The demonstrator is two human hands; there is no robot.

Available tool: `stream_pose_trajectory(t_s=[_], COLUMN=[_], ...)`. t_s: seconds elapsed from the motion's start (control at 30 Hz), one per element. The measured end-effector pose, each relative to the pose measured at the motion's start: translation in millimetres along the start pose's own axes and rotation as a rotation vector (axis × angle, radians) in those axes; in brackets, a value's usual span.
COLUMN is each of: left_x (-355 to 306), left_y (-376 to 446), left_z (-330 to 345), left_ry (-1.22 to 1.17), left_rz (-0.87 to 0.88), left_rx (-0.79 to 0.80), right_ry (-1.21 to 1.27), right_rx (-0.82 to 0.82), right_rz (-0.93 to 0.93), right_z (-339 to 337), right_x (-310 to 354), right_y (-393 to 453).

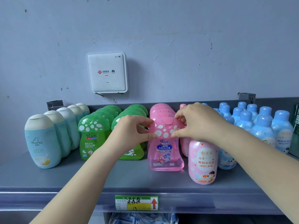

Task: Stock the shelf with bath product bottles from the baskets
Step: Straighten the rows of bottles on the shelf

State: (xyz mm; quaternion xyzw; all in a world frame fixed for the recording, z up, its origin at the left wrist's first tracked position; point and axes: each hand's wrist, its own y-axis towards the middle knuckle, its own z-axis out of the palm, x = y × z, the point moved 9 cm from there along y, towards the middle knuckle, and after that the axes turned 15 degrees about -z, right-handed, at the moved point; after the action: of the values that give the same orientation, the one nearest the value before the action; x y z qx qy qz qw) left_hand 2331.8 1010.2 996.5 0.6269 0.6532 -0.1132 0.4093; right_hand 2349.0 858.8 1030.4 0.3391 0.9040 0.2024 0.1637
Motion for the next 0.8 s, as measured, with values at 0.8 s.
stream_pose_trajectory(t_s=[0.8], left_x=[0.4], left_y=[0.3], left_z=[-5.0], left_ry=[-0.021], left_rz=[0.025], left_rx=[-0.010], right_ry=[-0.065], right_rx=[0.014], right_rz=[-0.026], right_z=[1.9], right_x=[0.9], right_y=[1.6])
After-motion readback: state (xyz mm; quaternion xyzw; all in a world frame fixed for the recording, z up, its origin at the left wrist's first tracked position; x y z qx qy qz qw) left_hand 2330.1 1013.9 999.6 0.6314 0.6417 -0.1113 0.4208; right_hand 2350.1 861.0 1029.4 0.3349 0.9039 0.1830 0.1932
